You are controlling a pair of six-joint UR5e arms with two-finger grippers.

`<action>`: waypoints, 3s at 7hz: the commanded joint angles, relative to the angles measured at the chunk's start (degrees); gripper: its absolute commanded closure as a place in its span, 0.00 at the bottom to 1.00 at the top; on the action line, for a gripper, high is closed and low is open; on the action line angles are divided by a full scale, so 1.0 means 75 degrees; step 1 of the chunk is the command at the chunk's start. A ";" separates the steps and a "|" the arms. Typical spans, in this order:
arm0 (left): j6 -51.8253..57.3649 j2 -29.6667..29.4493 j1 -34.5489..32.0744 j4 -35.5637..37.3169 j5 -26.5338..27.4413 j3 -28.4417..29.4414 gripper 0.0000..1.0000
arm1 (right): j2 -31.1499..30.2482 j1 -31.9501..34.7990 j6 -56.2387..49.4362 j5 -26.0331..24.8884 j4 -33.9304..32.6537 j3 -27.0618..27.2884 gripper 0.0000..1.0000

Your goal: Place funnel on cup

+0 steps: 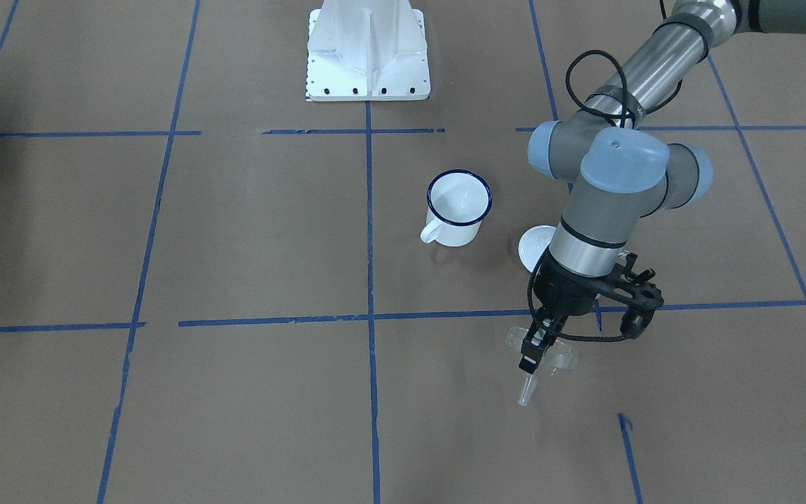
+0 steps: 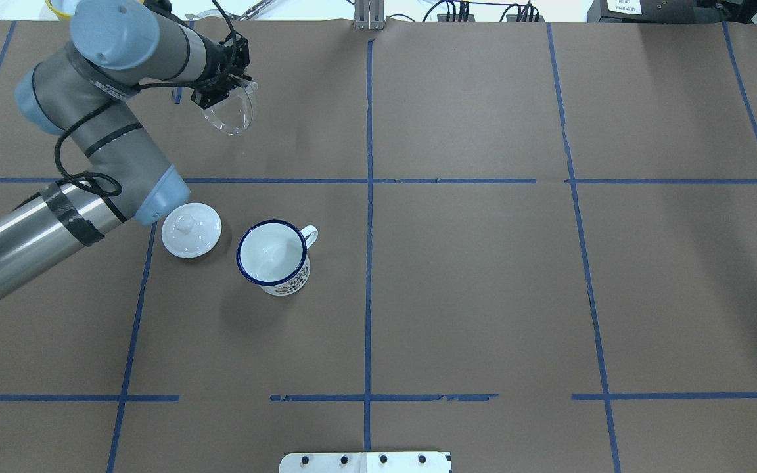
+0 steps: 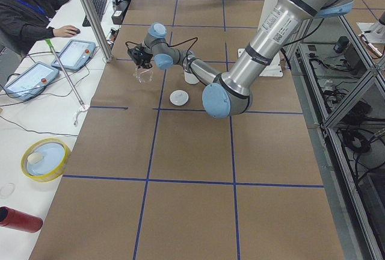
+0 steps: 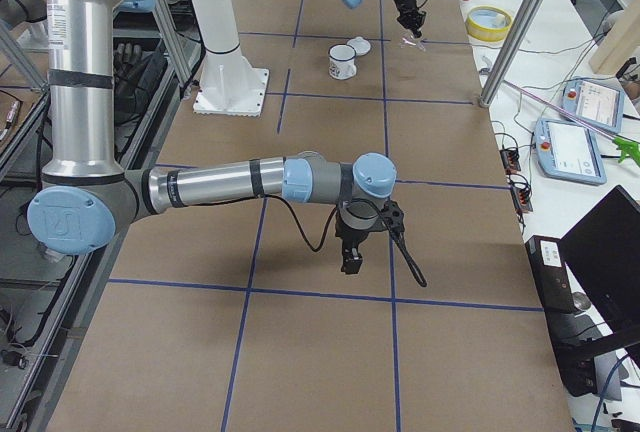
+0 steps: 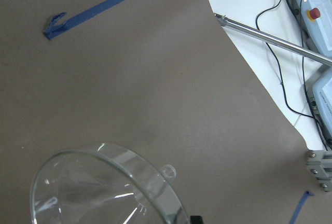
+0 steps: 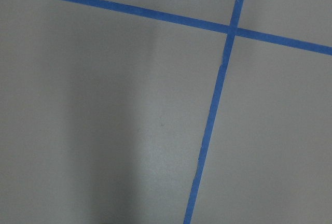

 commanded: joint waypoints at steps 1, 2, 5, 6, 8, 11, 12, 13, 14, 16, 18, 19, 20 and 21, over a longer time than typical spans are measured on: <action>0.1246 0.0146 -0.0450 0.2094 -0.1075 -0.1780 1.00 | 0.0000 0.0000 0.0000 0.0000 0.0000 0.0000 0.00; 0.1859 0.0135 -0.0498 0.3547 -0.1335 -0.2708 1.00 | 0.0000 0.0000 0.0000 0.0000 0.0000 0.0000 0.00; 0.3316 -0.0098 -0.0382 0.5925 -0.1616 -0.3865 1.00 | 0.0000 0.0000 0.0000 0.0000 0.0000 0.0000 0.00; 0.3678 -0.0482 0.0222 0.6741 -0.1595 -0.3831 1.00 | 0.0000 0.0000 0.0000 0.0000 0.0000 0.0000 0.00; 0.4115 -0.0895 0.1102 0.7742 -0.1014 -0.3796 1.00 | 0.0000 0.0000 0.0000 0.0000 0.0000 0.0000 0.00; 0.4806 -0.1585 0.2441 0.9044 0.0546 -0.3108 1.00 | 0.0000 0.0000 0.0000 0.0000 0.0000 0.0000 0.00; 0.5155 -0.1588 0.2570 0.9046 0.0596 -0.2977 1.00 | 0.0000 0.0000 0.0000 0.0000 0.0000 0.0000 0.00; 0.5286 -0.1599 0.2595 0.9046 0.0619 -0.2859 1.00 | 0.0000 0.0000 0.0000 0.0000 0.0000 0.0000 0.00; 0.5345 -0.1611 0.2595 0.9046 0.0620 -0.2823 1.00 | 0.0000 0.0000 0.0000 0.0000 0.0000 0.0000 0.00; 0.5510 -0.1623 0.2829 0.9012 0.0852 -0.2590 1.00 | 0.0000 0.0000 0.0000 0.0000 0.0000 0.0000 0.00; 0.5568 -0.1623 0.2935 0.8953 0.0959 -0.2448 1.00 | 0.0000 0.0000 0.0000 0.0000 0.0000 0.0000 0.00; 0.5836 -0.1623 0.2935 0.8953 0.0960 -0.2436 1.00 | 0.0000 0.0000 0.0000 0.0000 0.0000 0.0000 0.00; 0.5838 -0.1634 0.2935 0.8953 0.0925 -0.2413 0.81 | 0.0000 0.0000 0.0000 0.0000 0.0000 0.0000 0.00; 0.5815 -0.1611 0.2935 0.8906 0.0924 -0.2424 0.01 | 0.0000 0.0000 0.0000 0.0000 0.0000 0.0000 0.00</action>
